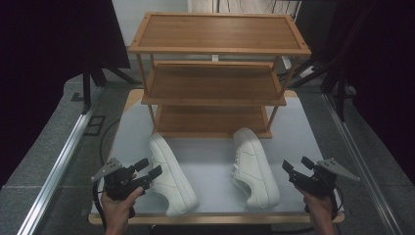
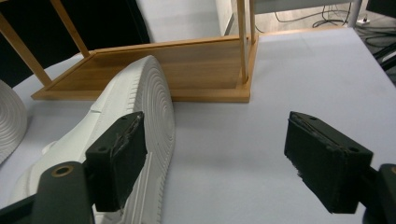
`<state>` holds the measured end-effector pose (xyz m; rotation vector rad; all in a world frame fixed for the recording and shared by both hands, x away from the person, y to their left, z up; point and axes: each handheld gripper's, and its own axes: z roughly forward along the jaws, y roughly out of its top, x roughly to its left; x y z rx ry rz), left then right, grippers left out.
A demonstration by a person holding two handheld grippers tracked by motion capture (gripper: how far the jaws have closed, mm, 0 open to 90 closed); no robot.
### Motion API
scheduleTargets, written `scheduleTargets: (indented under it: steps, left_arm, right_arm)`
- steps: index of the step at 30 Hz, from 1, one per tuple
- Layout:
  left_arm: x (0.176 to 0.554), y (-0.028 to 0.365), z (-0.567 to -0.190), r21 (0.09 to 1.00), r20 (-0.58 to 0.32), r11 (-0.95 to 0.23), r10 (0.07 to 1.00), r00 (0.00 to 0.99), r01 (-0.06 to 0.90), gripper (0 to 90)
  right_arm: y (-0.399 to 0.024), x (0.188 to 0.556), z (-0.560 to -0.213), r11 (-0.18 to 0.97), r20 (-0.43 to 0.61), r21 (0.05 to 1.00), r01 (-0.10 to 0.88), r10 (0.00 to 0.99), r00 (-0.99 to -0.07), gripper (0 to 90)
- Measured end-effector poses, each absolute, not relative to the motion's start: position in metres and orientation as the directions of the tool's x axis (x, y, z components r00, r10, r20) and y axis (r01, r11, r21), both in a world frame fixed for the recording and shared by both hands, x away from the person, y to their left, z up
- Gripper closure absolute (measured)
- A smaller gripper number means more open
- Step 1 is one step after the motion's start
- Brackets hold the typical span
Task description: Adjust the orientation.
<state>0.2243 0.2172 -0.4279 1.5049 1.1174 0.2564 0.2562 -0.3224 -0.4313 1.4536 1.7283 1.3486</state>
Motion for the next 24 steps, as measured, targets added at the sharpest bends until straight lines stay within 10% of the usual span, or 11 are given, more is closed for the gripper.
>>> scheduleTargets:
  steps: [16, 24]
  left_arm:
    - [0.218, 0.222, -0.424, 0.867, -0.387, 0.147, 0.802, 0.455, 0.477, 43.6]
    - [0.215, 0.229, -0.419, 0.873, -0.369, 0.164, 0.838, 0.401, 0.46, 71.2]
  right_arm:
    - [-0.327, 0.256, -0.431, -0.115, 0.263, 0.892, 0.438, 0.919, -0.293, 23.8]
    - [-0.322, 0.263, -0.435, -0.099, 0.271, 0.877, 0.471, 0.91, -0.315, 25.1]
